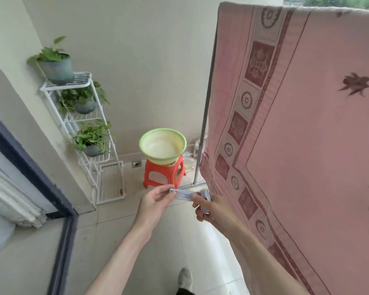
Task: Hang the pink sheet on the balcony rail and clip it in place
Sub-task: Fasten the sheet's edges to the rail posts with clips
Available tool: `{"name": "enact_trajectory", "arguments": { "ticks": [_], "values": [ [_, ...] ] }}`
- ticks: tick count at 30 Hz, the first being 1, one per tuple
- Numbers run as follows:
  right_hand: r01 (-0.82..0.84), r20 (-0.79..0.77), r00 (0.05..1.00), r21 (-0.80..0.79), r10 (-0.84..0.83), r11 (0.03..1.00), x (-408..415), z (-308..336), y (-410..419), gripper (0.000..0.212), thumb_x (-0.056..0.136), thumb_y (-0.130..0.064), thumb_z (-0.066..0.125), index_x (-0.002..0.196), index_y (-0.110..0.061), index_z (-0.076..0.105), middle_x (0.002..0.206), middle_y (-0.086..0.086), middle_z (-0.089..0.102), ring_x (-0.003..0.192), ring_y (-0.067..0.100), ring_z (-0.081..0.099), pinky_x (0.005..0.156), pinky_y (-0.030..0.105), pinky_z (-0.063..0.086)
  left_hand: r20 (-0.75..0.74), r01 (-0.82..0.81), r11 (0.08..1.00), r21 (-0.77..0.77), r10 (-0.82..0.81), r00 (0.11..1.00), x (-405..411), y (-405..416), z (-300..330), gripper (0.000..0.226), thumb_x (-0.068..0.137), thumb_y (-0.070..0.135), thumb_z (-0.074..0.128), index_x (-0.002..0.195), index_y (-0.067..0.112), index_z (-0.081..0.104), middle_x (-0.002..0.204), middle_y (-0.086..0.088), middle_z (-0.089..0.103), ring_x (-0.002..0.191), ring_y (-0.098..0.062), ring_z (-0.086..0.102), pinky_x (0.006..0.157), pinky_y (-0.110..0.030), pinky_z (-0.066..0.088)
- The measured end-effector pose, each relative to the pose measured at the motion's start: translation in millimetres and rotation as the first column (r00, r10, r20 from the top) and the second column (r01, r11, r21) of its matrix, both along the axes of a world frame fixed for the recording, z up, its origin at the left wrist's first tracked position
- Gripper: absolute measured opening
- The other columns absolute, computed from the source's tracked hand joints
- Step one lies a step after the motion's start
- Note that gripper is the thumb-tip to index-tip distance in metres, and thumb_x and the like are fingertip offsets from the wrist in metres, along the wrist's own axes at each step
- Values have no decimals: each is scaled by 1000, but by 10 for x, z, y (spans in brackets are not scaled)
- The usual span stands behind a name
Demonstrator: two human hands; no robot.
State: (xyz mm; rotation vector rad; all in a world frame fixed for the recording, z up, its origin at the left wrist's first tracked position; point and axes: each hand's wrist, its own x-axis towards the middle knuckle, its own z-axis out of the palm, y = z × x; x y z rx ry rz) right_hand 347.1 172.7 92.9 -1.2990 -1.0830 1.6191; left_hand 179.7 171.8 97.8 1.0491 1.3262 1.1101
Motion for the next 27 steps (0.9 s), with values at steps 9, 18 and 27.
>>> {"name": "enact_trajectory", "arguments": {
  "ticks": [9, 18, 27],
  "values": [
    [146, 27, 988, 142, -151, 979, 147, 401, 2401, 7, 85, -10, 64, 87, -14, 69, 65, 4, 58, 53, 18, 44, 51, 26, 39, -134, 94, 993, 76, -83, 987, -146, 2341, 283, 21, 93, 22, 52, 113, 22, 58, 106, 4, 66, 96, -4, 60, 85, -25, 48],
    [497, -67, 868, 131, -493, 858, 349, 551, 4038, 16, 88, -17, 61, 94, -3, 67, 65, 5, 55, 54, 15, 46, 54, 24, 37, -214, 288, 949, 128, -257, 942, -128, 4415, 272, 15, 92, 25, 53, 104, 32, 61, 111, 6, 65, 108, -10, 57, 95, -31, 46],
    [790, -126, 609, 16, -783, 613, 314, 635, 5241, 10, 87, -14, 61, 81, -6, 62, 64, 4, 53, 60, 16, 51, 55, 26, 47, -332, 597, 778, 199, -519, 787, 157, 6353, 411, 27, 93, 24, 52, 120, 21, 56, 113, 7, 61, 102, -8, 56, 81, -12, 42]
  ]
}}
